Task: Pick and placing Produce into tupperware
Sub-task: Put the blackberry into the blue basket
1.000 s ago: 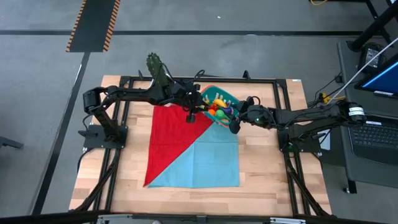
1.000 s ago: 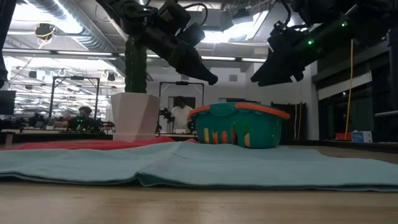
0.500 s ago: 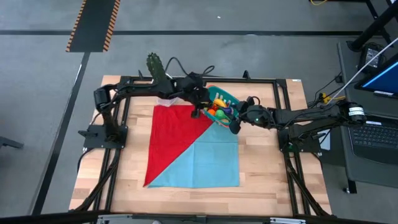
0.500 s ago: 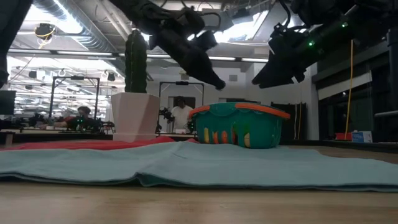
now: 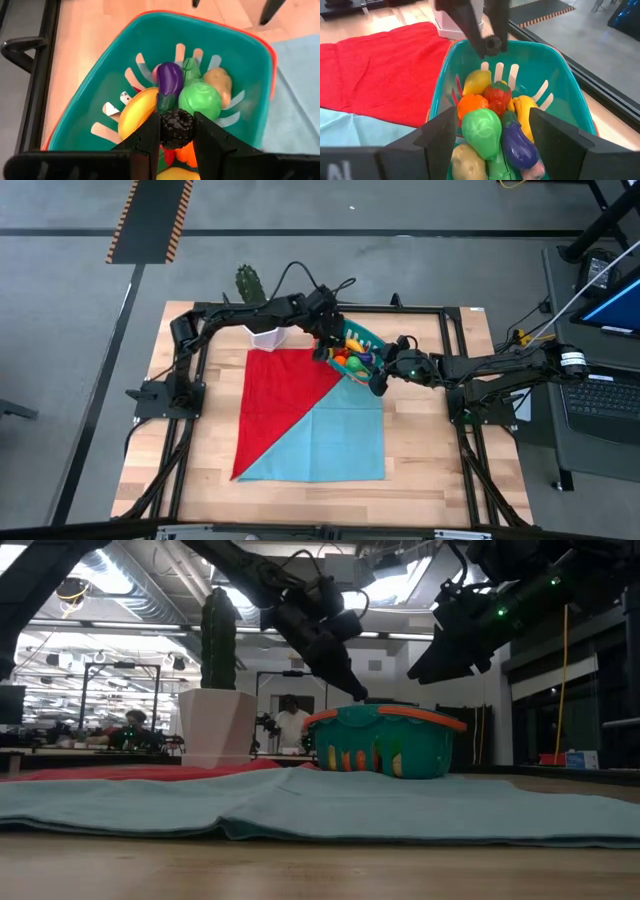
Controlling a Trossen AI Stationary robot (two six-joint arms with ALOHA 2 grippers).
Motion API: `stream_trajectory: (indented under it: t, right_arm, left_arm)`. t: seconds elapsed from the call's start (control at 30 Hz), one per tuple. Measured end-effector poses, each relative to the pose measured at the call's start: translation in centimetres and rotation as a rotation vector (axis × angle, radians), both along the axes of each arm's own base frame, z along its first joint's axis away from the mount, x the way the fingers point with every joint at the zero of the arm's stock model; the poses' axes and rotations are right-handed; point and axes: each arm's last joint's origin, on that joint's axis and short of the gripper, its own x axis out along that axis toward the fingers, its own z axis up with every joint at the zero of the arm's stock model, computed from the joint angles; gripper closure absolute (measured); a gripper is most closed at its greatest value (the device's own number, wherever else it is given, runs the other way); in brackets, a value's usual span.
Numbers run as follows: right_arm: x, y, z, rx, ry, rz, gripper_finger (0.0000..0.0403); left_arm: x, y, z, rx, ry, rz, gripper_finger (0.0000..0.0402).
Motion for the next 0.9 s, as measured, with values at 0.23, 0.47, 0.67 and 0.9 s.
stream_trajectory:
  t: [0.23,0.47,0.67,0.9]
  right_arm:
    - [0.0,0.0,0.0,-0.014,0.009,0.007,0.0155]
    - [0.0,0.0,0.0,-0.016,0.010,0.008,0.0155]
    - [0.0,0.0,0.0,-0.014,0.008,0.006,0.0155]
    - [0.0,0.0,0.0,-0.013,0.010,0.005,0.0155]
  left_arm:
    - [0.7,0.5,-1.3,-0.014,0.029,0.001,0.0318]
    - [1.0,0.5,-2.1,-0.008,0.042,-0.013,0.0318]
    - [1.2,0.5,-2.9,-0.019,0.062,-0.014,0.0318]
    - [1.3,0.6,-3.5,-0.018,0.070,-0.011,0.0318]
